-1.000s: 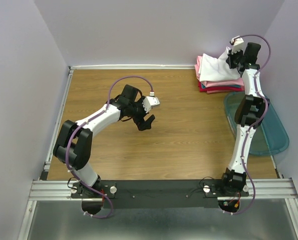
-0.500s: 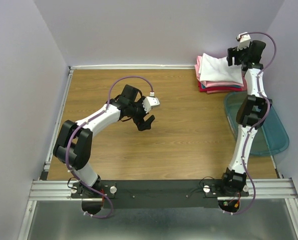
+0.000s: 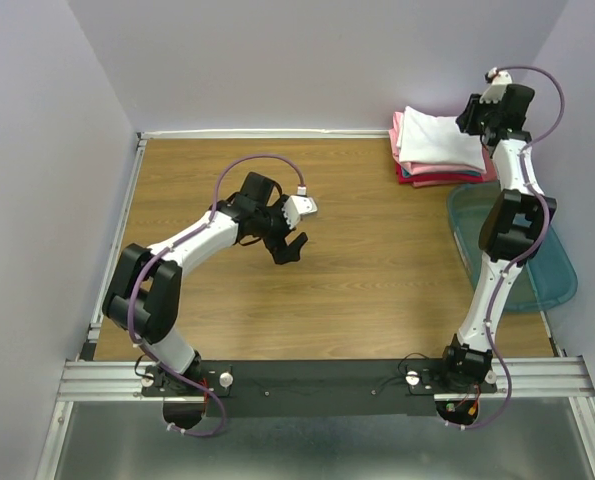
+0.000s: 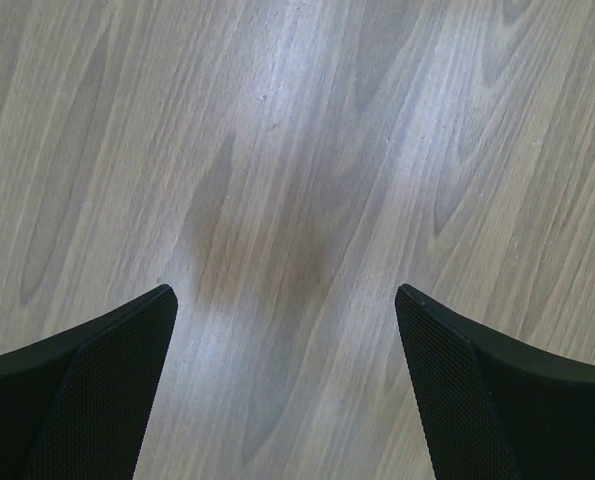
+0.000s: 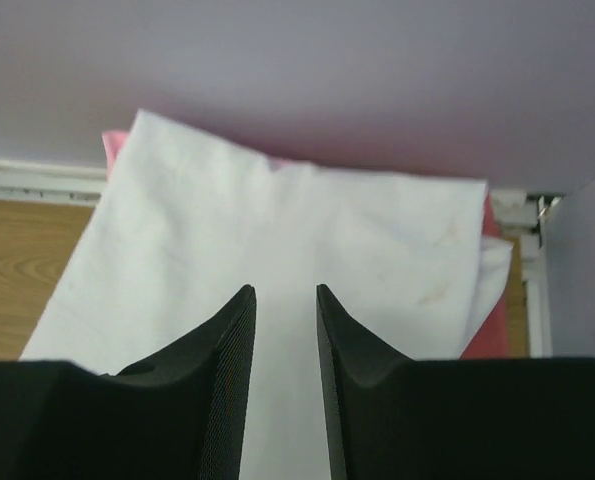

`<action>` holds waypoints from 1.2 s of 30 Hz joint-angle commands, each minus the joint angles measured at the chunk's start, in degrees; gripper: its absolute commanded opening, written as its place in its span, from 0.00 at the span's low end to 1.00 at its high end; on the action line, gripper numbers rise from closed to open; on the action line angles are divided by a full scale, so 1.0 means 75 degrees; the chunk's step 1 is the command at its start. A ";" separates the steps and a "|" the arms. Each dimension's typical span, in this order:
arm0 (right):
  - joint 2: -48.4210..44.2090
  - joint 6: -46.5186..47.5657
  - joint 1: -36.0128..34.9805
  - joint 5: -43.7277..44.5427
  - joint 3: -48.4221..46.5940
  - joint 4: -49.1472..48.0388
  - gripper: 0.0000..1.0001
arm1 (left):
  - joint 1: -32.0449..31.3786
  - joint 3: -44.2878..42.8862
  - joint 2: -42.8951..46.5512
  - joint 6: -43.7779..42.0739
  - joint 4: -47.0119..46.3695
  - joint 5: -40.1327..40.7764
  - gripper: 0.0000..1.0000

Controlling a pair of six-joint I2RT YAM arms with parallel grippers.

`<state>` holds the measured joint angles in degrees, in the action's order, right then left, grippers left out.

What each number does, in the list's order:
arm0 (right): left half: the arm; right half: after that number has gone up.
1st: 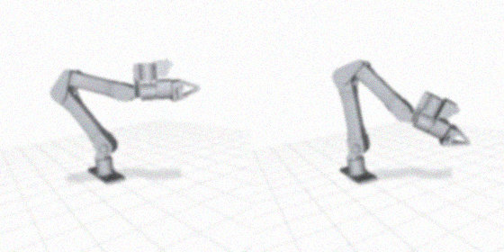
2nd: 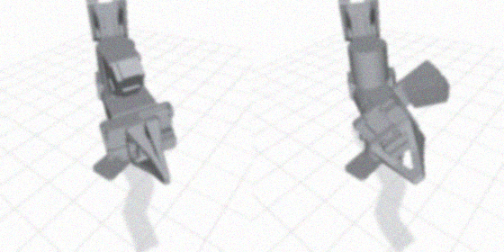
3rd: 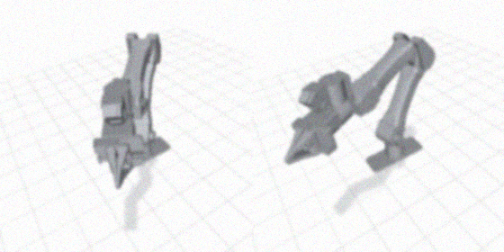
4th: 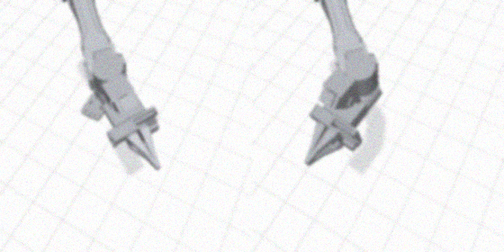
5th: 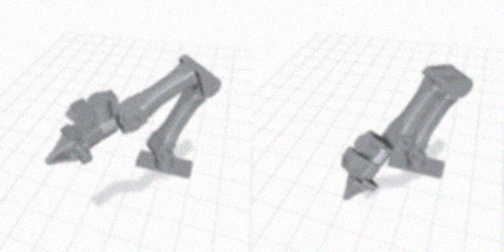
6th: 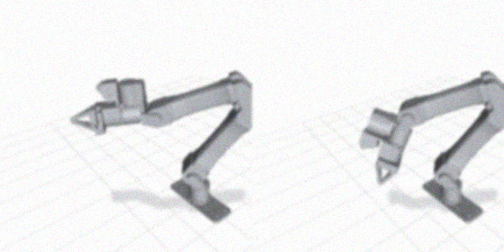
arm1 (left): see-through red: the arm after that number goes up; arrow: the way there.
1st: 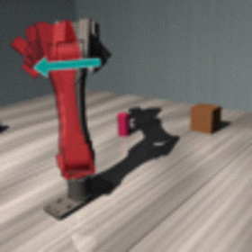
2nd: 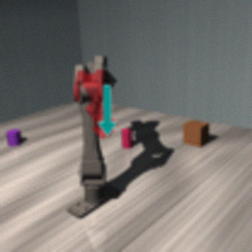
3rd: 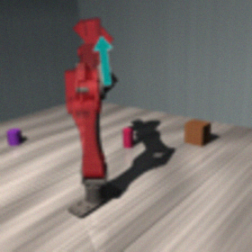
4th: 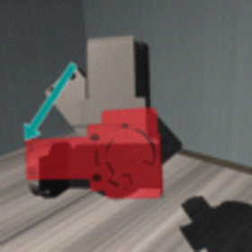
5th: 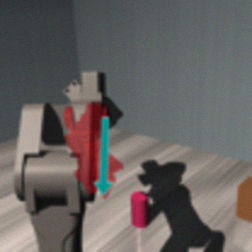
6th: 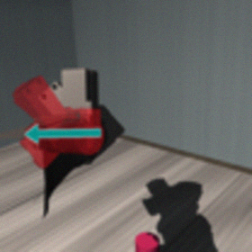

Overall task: Fold and stack the t-shirts
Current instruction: Neatly place the folded tshirt to the corner, then reset both grippers

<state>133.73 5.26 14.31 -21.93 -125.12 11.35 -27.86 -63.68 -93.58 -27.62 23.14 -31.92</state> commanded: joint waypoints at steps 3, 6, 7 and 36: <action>-0.0323 -0.0444 0.0038 0.0111 0.1283 0.0256 0.38 | 0.0221 0.0112 0.0513 0.0365 -0.0120 -0.0325 0.98; -0.0522 -0.0127 0.0038 0.0590 0.1787 0.0326 0.42 | 0.0374 0.0053 0.0583 0.0436 -0.0038 -0.0396 0.98; -0.0569 0.0024 0.0038 0.0720 0.1811 0.0337 0.43 | 0.0421 0.0042 0.0629 0.0448 -0.0038 -0.0419 0.98; -0.8545 0.0060 0.0038 -0.1915 0.8323 0.2950 1.00 | 0.2788 0.0789 0.3499 0.1455 0.0126 -0.0092 0.98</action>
<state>75.35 3.84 14.37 -32.84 -70.17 26.92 -7.22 -61.65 -71.26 -18.09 22.98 -35.05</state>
